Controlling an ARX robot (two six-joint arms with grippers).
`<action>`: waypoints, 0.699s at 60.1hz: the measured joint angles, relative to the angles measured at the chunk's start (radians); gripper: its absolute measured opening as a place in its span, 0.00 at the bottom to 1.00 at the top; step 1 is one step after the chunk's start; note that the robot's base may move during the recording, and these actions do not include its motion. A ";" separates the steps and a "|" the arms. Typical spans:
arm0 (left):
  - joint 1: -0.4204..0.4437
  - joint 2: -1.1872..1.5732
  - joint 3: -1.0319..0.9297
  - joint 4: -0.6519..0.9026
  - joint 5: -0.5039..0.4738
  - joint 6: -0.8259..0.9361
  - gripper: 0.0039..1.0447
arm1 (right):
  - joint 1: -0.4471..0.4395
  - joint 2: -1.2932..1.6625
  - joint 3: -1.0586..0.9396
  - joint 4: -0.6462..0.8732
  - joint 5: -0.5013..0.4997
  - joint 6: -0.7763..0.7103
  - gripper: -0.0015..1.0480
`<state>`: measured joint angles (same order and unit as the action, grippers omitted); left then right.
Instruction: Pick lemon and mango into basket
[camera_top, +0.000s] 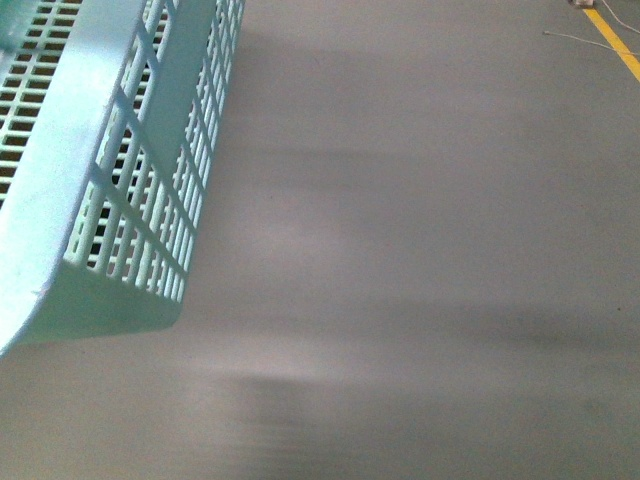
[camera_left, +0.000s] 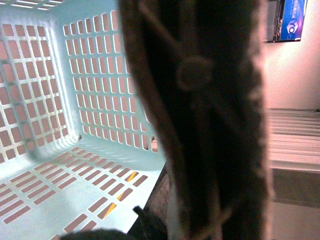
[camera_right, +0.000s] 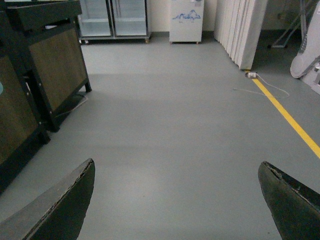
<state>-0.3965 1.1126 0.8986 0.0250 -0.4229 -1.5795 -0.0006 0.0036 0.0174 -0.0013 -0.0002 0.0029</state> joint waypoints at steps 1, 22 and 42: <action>0.000 0.000 0.000 0.000 0.000 0.000 0.04 | 0.000 0.000 0.000 0.000 0.000 0.000 0.92; 0.000 0.000 0.000 0.000 0.000 0.001 0.04 | 0.000 0.000 0.000 0.000 0.000 0.000 0.92; 0.000 0.000 0.000 0.000 0.000 0.001 0.04 | 0.000 0.000 0.000 0.000 0.000 0.000 0.92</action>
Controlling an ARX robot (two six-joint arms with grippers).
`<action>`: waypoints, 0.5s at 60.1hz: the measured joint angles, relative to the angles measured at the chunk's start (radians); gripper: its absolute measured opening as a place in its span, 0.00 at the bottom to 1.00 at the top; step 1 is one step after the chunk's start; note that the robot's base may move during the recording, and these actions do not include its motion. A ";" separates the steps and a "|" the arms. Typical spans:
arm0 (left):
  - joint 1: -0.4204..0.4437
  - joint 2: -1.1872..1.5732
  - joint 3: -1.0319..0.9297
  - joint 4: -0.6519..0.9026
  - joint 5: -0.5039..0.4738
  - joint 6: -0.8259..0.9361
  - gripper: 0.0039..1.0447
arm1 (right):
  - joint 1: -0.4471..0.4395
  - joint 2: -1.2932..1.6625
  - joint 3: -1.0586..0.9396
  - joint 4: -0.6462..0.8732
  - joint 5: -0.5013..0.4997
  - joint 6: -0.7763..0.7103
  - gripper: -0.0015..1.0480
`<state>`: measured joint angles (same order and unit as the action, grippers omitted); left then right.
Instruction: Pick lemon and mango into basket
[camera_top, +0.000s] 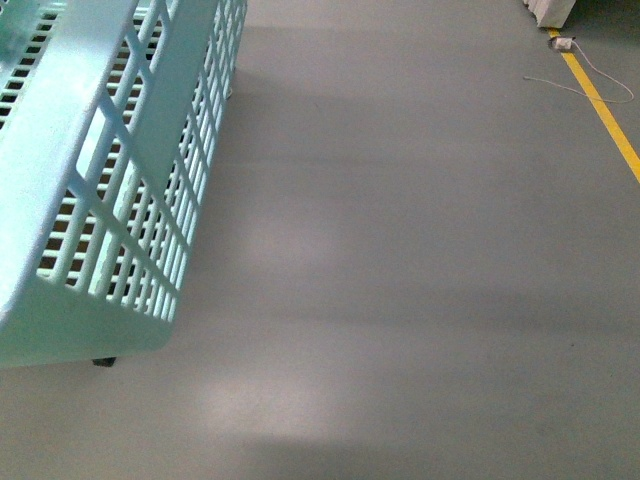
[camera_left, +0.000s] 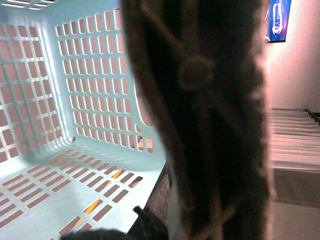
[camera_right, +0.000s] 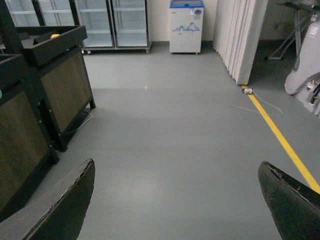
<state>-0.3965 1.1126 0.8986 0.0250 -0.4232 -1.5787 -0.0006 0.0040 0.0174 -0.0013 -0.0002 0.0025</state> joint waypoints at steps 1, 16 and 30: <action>0.000 0.000 0.000 0.000 0.000 0.000 0.04 | 0.000 0.000 0.000 0.000 0.001 0.000 0.92; 0.000 0.000 0.000 0.000 0.000 0.000 0.04 | 0.000 0.000 0.000 0.000 0.000 0.000 0.92; 0.000 0.000 0.000 0.000 0.000 0.000 0.04 | 0.000 0.000 0.000 0.000 0.000 0.001 0.92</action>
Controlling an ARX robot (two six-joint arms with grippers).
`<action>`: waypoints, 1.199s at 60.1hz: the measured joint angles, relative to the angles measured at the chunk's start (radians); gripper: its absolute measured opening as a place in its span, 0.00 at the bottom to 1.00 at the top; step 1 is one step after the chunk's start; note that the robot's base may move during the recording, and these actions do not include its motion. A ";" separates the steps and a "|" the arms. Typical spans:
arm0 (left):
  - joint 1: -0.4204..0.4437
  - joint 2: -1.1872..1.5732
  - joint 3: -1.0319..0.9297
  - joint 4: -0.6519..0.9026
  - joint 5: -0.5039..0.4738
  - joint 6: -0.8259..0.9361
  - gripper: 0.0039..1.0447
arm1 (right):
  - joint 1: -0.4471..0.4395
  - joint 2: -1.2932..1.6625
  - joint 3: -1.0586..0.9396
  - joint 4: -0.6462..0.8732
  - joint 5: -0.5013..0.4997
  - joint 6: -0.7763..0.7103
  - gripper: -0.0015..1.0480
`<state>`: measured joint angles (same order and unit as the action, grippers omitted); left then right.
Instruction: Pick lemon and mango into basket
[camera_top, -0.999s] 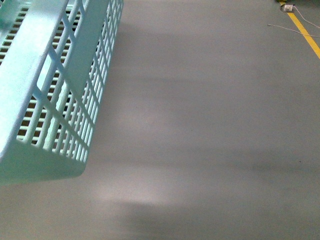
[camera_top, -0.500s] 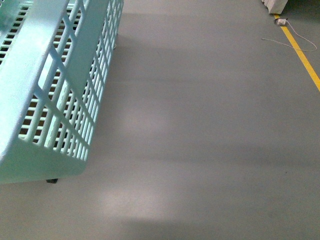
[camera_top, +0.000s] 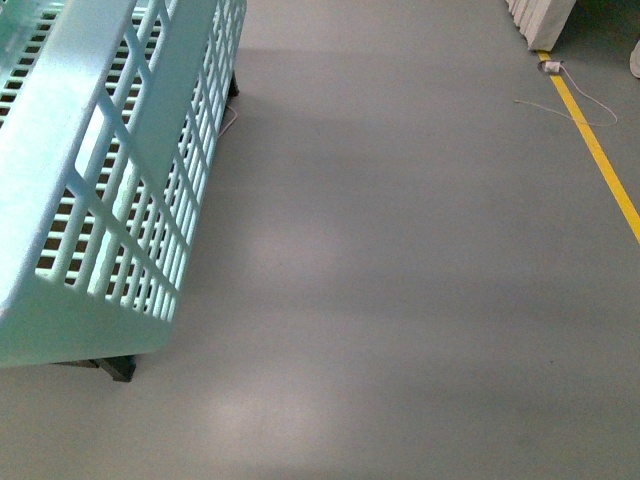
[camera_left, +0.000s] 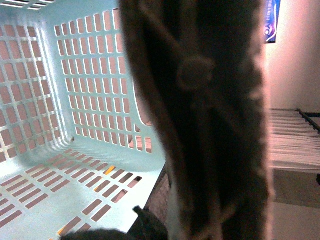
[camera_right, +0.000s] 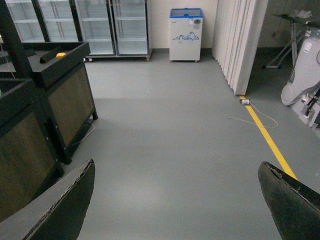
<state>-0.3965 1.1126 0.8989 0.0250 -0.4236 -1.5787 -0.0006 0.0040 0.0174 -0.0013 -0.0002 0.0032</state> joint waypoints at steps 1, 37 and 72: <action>0.000 0.000 0.000 0.000 0.000 0.000 0.04 | 0.000 0.000 0.000 0.000 0.000 0.000 0.92; -0.012 0.001 0.000 0.000 0.027 -0.014 0.04 | 0.000 0.000 0.000 0.000 0.003 0.000 0.92; -0.003 -0.001 0.000 0.000 -0.003 -0.001 0.04 | 0.001 0.000 0.000 -0.001 0.000 0.000 0.92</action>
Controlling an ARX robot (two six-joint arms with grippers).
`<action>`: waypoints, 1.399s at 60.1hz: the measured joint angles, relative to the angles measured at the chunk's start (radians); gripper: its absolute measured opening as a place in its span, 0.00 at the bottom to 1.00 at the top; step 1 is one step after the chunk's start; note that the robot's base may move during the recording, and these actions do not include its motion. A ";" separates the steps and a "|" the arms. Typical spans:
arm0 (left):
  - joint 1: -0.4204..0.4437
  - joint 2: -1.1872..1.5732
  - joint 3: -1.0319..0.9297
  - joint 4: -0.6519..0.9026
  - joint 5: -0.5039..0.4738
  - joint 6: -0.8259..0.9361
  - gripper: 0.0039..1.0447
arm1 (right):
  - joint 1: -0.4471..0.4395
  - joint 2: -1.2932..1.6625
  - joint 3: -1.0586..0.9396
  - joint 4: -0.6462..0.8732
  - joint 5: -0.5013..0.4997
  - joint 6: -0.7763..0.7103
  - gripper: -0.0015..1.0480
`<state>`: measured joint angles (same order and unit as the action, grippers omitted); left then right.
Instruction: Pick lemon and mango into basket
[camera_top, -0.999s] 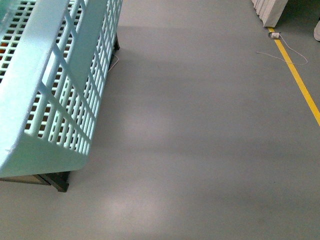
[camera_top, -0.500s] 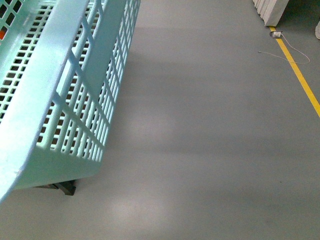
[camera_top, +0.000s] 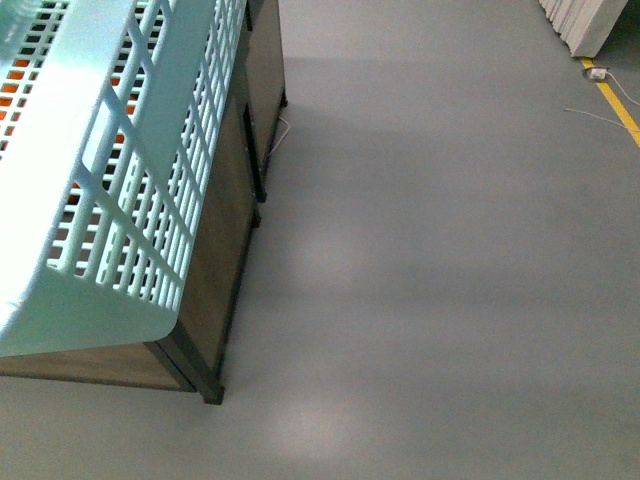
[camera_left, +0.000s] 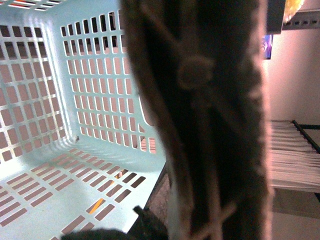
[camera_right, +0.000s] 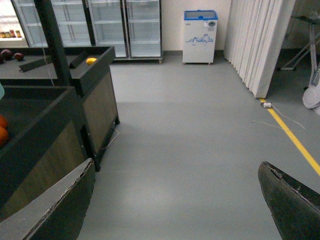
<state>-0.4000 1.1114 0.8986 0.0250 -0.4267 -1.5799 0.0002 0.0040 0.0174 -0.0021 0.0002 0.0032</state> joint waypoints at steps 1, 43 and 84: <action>0.000 0.000 0.000 0.000 0.000 0.000 0.04 | 0.000 0.000 0.000 0.001 0.002 -0.001 0.92; 0.000 0.000 0.000 0.000 0.003 0.000 0.04 | 0.000 0.000 0.000 0.001 0.001 0.000 0.92; 0.000 0.000 0.000 0.000 0.003 0.000 0.04 | 0.000 0.000 0.000 0.001 0.000 0.000 0.92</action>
<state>-0.3996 1.1110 0.8989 0.0250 -0.4240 -1.5799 -0.0002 0.0036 0.0174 -0.0013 -0.0002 0.0029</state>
